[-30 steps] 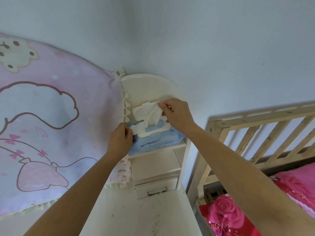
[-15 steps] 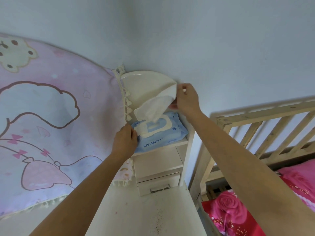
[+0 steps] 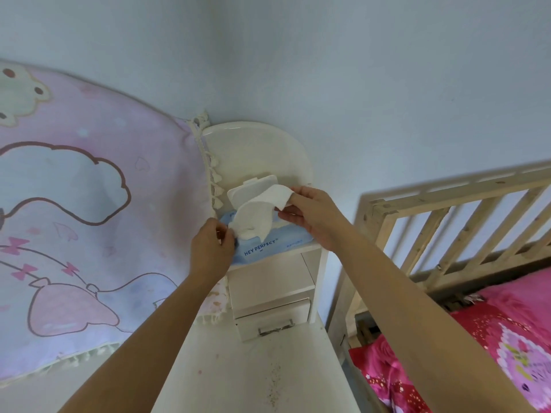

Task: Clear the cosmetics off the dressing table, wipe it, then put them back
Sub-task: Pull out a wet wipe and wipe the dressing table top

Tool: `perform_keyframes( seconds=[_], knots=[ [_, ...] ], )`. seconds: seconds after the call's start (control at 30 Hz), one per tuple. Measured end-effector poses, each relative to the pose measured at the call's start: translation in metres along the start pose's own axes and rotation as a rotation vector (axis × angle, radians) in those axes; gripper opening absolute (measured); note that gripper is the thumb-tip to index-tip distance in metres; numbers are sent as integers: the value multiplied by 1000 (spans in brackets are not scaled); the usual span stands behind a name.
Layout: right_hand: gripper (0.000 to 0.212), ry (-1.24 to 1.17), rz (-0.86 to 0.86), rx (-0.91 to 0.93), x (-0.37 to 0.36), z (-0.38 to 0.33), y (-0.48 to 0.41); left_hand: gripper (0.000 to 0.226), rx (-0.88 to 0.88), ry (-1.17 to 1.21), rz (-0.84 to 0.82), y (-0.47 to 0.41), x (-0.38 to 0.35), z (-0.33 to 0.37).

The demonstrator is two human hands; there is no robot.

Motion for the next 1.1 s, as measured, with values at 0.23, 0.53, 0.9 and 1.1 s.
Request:
perform_keyframes(
  seconds=[0.23,0.53,0.9,1.1],
  knots=[
    [28,-240,176,-307,15,109,72,30,-25,199,188,75,13,-20],
    [32,-177,361,-429,26,185,122,23,-27,199,-136,119,-17,-40],
    [26,-178,281,-263,27,159,118,53,-412,-226,85,49,-8,35],
    [21,-238,288,-209,22,145,109,60,-494,-440,-278,-2,-47,54]
  ],
)
Point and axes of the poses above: each hand's wrist, its own y-axis away from the middle knuckle, its own x-axis out of the back of the hand, z = x × y, the point moved 6 cm from there along -y, towards the middle knuckle, and after that the axes turned 3 degrees about -y, right-handed, at the moved point
